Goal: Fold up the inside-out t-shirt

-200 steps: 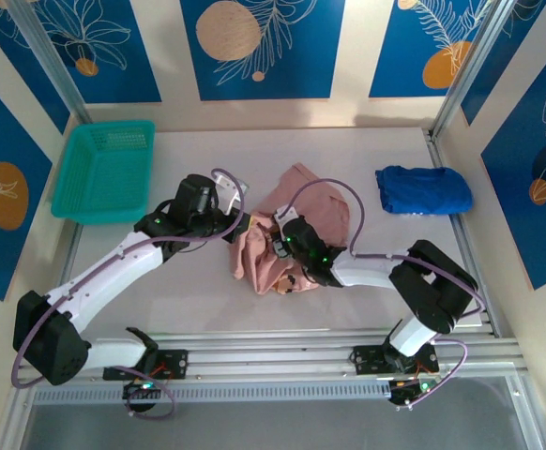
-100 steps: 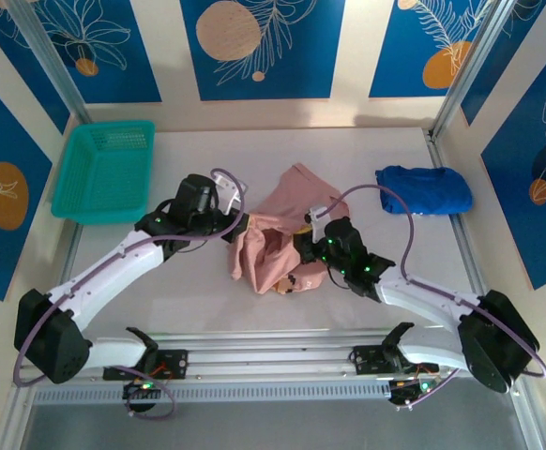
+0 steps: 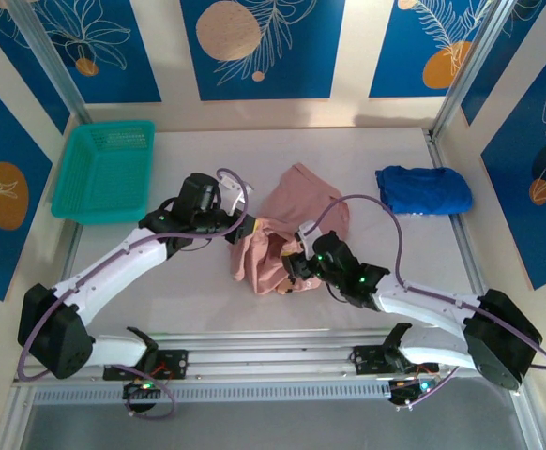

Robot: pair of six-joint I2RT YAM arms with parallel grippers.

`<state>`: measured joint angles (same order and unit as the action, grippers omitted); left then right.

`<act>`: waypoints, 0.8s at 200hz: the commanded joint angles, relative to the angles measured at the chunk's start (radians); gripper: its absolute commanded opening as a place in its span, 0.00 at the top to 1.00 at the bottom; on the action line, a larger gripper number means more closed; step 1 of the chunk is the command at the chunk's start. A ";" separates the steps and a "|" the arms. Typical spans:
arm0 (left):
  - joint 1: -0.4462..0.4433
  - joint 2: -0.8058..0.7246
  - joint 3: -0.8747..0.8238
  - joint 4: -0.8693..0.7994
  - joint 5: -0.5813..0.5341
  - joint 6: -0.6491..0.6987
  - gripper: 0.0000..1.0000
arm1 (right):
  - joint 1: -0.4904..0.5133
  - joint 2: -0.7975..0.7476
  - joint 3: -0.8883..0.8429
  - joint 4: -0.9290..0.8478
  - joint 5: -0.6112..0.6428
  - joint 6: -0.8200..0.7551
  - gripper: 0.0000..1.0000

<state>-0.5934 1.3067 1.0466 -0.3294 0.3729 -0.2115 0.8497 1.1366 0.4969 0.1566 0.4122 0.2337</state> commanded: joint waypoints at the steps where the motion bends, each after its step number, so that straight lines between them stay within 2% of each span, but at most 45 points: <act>1: 0.010 -0.001 0.041 0.026 0.033 -0.014 1.00 | 0.021 0.022 0.034 0.051 0.102 -0.038 0.34; 32: 0.009 0.000 0.035 0.033 0.037 -0.016 1.00 | 0.016 0.116 0.117 0.066 0.198 -0.024 0.32; 52: 0.009 0.000 0.027 0.039 0.031 -0.017 1.00 | -0.009 0.206 0.179 0.102 0.219 -0.003 0.35; 56: 0.010 0.000 0.025 0.040 0.028 -0.016 1.00 | -0.019 0.225 0.194 0.099 0.213 0.006 0.37; 71: 0.010 -0.001 0.021 0.040 -0.014 -0.018 1.00 | -0.047 0.257 0.237 0.057 0.160 0.027 0.61; 87: 0.011 -0.003 0.025 0.024 -0.171 -0.034 1.00 | -0.066 0.211 0.234 0.013 0.034 0.007 0.86; 98: 0.010 0.004 0.032 0.009 -0.321 -0.038 0.97 | -0.100 0.158 0.223 -0.034 -0.090 0.025 0.95; 115: 0.010 0.046 0.055 -0.004 -0.509 -0.023 0.94 | -0.176 0.091 0.202 -0.079 -0.324 0.080 0.99; 127: 0.010 0.093 0.082 -0.011 -0.583 -0.011 0.89 | -0.229 0.071 0.201 -0.102 -0.459 0.128 1.00; 138: 0.010 0.133 0.113 -0.037 -0.600 -0.003 0.79 | -0.259 0.073 0.211 -0.130 -0.527 0.164 1.00; 160: -0.010 0.127 0.095 -0.036 -0.554 -0.005 0.63 | -0.298 0.097 0.230 -0.156 -0.564 0.220 1.00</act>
<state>-0.5926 1.4391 1.1336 -0.3336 -0.0929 -0.2249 0.5938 1.2118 0.7052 0.0887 0.0448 0.3443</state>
